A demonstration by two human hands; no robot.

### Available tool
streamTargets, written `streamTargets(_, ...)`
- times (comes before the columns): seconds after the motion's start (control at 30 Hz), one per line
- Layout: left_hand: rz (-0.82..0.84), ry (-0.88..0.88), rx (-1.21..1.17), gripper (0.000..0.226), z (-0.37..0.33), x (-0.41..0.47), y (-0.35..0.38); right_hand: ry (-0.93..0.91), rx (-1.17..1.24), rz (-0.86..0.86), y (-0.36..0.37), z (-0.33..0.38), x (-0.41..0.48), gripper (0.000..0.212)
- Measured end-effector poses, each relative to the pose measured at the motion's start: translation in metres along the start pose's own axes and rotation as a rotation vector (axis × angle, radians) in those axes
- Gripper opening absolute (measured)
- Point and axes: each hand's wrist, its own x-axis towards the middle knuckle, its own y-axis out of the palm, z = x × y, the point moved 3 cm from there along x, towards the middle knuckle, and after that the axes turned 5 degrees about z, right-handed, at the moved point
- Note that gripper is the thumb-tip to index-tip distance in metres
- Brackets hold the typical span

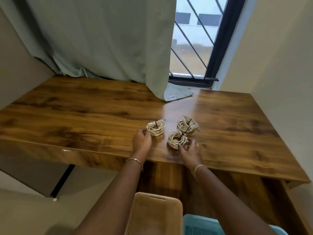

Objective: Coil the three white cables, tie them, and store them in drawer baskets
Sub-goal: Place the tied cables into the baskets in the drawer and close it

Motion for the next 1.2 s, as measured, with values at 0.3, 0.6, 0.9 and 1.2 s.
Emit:
streamTargets(0.3, 0.153, 0.112, 0.239, 0.052, -0.019, 0.072, 0.036, 0.126, -0.073, -0.147, 0.007, -0.003, 0.042, 0.057)
streamTargets(0.6, 0.233, 0.341, 0.856, 0.035, -0.033, 0.08, 0.048, 0.03, -0.06, -0.149, 0.003, -0.001, 0.052, 0.031)
streamTargets(0.9, 0.28, 0.26, 0.341, 0.028, -0.024, 0.06, 0.028, 0.039, 0.053, -0.17, -0.006, -0.004, 0.031, 0.023)
streamTargets(1.2, 0.284, 0.158, -0.044, 0.025, 0.016, -0.05, -0.017, -0.019, 0.404, -0.182, -0.037, -0.029, -0.053, 0.028)
